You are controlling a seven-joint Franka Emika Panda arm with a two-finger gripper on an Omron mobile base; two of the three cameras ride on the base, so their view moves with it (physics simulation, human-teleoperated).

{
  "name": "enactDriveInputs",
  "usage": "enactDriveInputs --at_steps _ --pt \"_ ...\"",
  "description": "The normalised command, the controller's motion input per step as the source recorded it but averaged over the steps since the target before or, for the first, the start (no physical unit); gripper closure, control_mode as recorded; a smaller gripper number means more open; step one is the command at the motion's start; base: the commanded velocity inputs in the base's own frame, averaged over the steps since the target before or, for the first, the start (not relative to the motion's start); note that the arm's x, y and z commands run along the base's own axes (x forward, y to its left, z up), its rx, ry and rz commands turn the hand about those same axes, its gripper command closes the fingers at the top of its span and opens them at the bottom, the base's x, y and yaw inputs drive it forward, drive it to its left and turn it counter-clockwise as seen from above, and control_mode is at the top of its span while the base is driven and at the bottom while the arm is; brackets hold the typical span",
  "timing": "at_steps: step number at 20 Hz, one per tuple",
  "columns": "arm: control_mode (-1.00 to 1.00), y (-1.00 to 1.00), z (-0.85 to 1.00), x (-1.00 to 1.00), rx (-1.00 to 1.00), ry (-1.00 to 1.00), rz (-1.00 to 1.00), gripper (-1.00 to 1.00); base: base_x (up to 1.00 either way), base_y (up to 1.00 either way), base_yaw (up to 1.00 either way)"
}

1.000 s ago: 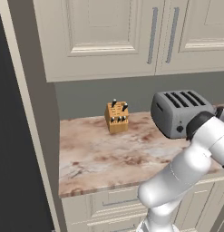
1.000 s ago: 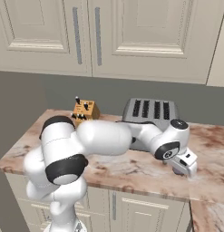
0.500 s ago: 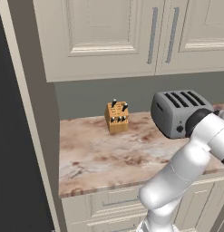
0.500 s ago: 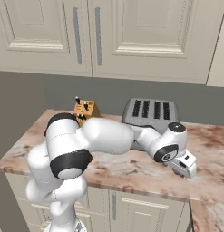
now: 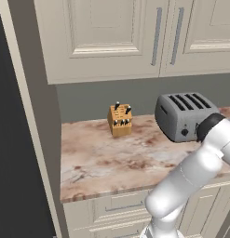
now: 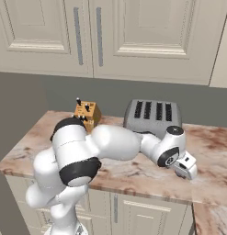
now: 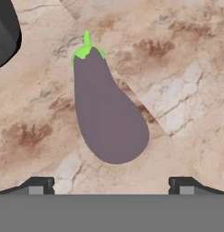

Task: Place the eggplant in the correct fridge rack based on whether it is a fruit or vegetable. Finally, close the fridge door.

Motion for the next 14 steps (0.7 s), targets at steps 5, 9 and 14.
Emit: enactDriveInputs --at_steps 5,9,14 --pt "-1.0 -0.11 -0.05 0.08 -0.01 0.0 0.0 -1.0 0.0 0.0 0.0" --pt "-1.0 -0.03 -0.11 0.18 0.0 0.0 0.0 -1.0 0.0 0.0 0.0" --pt "-1.0 -0.07 -0.16 0.18 -0.04 0.0 0.0 -1.0 0.0 0.0 0.0"
